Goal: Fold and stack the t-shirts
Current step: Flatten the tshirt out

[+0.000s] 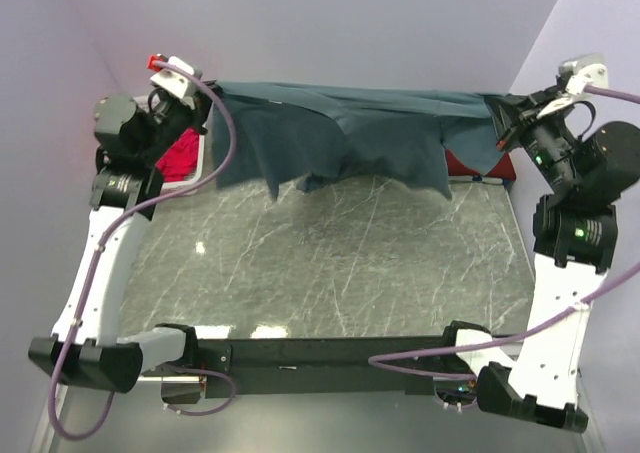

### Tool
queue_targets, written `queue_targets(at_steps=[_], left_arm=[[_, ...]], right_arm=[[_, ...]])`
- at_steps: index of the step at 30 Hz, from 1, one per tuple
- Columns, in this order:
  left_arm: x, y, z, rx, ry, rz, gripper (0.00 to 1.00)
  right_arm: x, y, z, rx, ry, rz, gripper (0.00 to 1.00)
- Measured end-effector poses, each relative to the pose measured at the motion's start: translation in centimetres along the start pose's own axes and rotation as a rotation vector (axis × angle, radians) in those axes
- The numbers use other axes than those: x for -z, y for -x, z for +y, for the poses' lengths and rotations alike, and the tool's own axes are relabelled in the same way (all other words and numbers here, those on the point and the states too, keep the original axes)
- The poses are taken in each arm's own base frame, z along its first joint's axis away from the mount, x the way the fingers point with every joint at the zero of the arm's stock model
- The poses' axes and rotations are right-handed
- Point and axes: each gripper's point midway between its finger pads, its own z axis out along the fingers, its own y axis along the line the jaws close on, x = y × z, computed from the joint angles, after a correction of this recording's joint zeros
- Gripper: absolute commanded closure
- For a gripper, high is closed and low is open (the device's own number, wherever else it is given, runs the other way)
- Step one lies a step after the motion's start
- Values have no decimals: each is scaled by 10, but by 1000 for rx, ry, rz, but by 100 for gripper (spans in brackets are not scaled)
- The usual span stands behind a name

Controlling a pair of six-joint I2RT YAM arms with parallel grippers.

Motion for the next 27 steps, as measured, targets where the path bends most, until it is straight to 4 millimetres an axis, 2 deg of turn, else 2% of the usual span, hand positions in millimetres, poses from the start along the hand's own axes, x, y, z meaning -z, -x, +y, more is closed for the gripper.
queue_targets(at_steps=[2,5,11,13,15,17,20,22,27], left_arm=[[10,14,-1,5,8,-16,100],[24,44,-1,14,28,-62,100],[56,122,5,17,85,-210,100],[59,138,9,12,101,-241,100],[59,143,11,8,108,-251,99],[52,141,14,10,107,-245,100],[27,120,22,29,105,-197,100],[3,99,29,47,102,-153,100],[-72,27,47,115,81,-26,100]], right_arm=[[7,11,2,19,-16,-28,100],[16,30,3,40,-46,-77,100],[26,67,6,41,-79,-179,100],[28,84,8,48,-77,-223,100],[26,94,8,51,-72,-250,100],[19,92,5,34,-64,-249,100],[-4,74,-6,-18,-46,-204,100],[-25,51,-19,-70,-41,-148,100],[-80,-10,-55,-201,-43,-6,100]])
